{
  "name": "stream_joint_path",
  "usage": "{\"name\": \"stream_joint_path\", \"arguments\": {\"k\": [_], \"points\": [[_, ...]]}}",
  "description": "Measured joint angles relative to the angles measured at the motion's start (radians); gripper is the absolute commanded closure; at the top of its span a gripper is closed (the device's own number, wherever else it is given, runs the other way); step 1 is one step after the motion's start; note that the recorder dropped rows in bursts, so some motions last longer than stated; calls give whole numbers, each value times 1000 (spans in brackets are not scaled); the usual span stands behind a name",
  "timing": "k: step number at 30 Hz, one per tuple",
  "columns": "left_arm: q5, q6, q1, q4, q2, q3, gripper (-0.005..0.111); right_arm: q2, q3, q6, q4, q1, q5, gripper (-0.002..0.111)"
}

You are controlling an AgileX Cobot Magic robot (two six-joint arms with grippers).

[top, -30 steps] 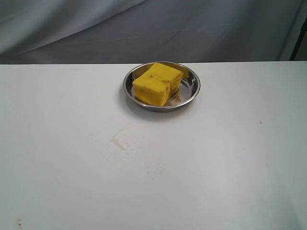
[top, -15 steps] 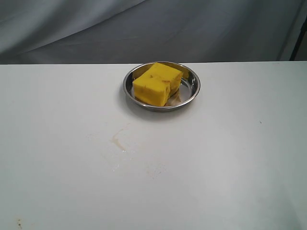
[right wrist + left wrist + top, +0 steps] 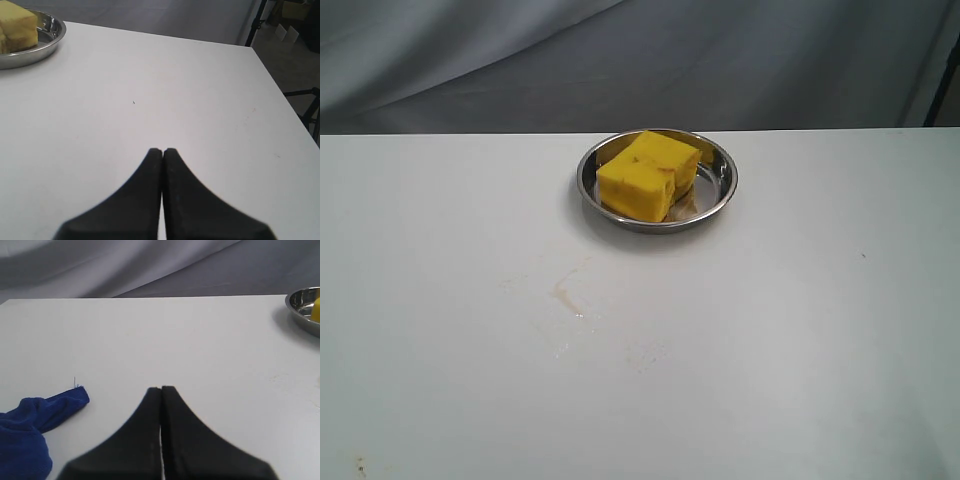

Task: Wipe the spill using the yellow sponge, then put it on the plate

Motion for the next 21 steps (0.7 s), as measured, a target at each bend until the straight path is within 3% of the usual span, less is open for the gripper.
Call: {"name": "stream_joint_path", "arguments": {"k": [21], "points": [[0, -40, 30, 0, 0, 0, 107, 0, 0, 0, 0, 0, 0, 108]]}}
